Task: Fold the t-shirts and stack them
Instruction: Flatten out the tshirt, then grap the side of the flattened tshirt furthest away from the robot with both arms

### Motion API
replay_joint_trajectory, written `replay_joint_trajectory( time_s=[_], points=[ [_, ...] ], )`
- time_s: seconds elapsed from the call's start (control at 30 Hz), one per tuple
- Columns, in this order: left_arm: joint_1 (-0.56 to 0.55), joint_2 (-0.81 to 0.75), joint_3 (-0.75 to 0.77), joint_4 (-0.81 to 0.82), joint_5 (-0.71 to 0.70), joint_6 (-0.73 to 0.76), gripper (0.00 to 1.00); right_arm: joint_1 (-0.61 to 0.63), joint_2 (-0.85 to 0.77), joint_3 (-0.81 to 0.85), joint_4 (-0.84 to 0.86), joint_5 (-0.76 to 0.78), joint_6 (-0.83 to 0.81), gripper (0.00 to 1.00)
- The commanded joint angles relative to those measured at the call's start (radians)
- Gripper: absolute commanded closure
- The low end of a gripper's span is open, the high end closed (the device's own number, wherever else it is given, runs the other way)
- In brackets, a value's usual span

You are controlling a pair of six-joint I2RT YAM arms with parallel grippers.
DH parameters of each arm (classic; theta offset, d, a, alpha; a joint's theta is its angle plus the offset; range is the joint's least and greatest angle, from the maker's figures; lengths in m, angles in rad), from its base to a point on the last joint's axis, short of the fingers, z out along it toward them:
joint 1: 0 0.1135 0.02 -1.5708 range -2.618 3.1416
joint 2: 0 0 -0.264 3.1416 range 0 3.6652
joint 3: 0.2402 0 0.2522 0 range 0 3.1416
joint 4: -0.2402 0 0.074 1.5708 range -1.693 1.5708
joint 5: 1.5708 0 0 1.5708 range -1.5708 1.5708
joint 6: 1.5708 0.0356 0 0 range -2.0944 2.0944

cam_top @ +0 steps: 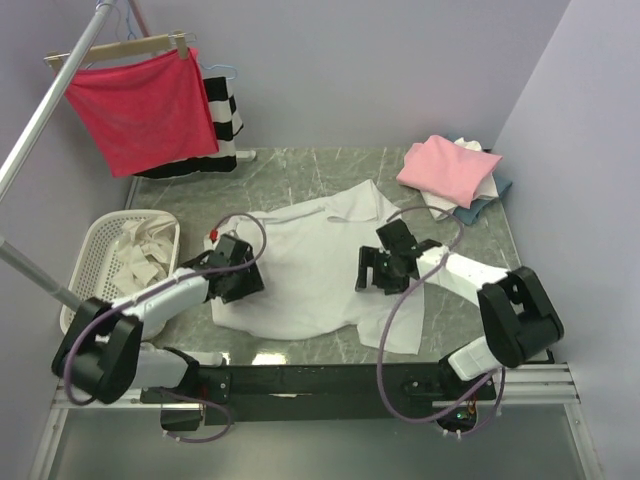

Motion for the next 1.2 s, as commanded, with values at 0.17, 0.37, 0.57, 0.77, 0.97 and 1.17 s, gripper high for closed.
replay_joint_trajectory(
  time_s=[0.17, 0.37, 0.57, 0.77, 0.97, 1.17],
  points=[
    [-0.136, -0.184, 0.001, -0.282, -0.082, -0.188, 0.31, 0.116, -0.266, -0.104, -0.260, 0.030, 0.164, 0.12],
    [-0.122, -0.171, 0.230, -0.374, -0.428, -0.128, 0.08, 0.107, -0.380, 0.091, -0.233, 0.164, 0.123, 0.06],
    [0.102, -0.035, 0.306, -0.174, -0.340, 0.048, 0.10, -0.137, -0.147, 0.275, -0.072, 0.033, 0.029, 0.05],
    [0.137, 0.096, 0.287, -0.063, -0.230, 0.071, 0.16, -0.213, 0.082, 0.461, -0.004, -0.054, -0.015, 0.07],
    [0.142, 0.170, 0.264, 0.018, -0.211, 0.039, 0.22, -0.258, 0.209, 0.542, 0.024, -0.127, -0.027, 0.08],
    [0.144, 0.223, 0.274, 0.043, -0.289, 0.056, 0.28, -0.269, 0.261, 0.557, 0.018, -0.162, -0.041, 0.09]
  ],
)
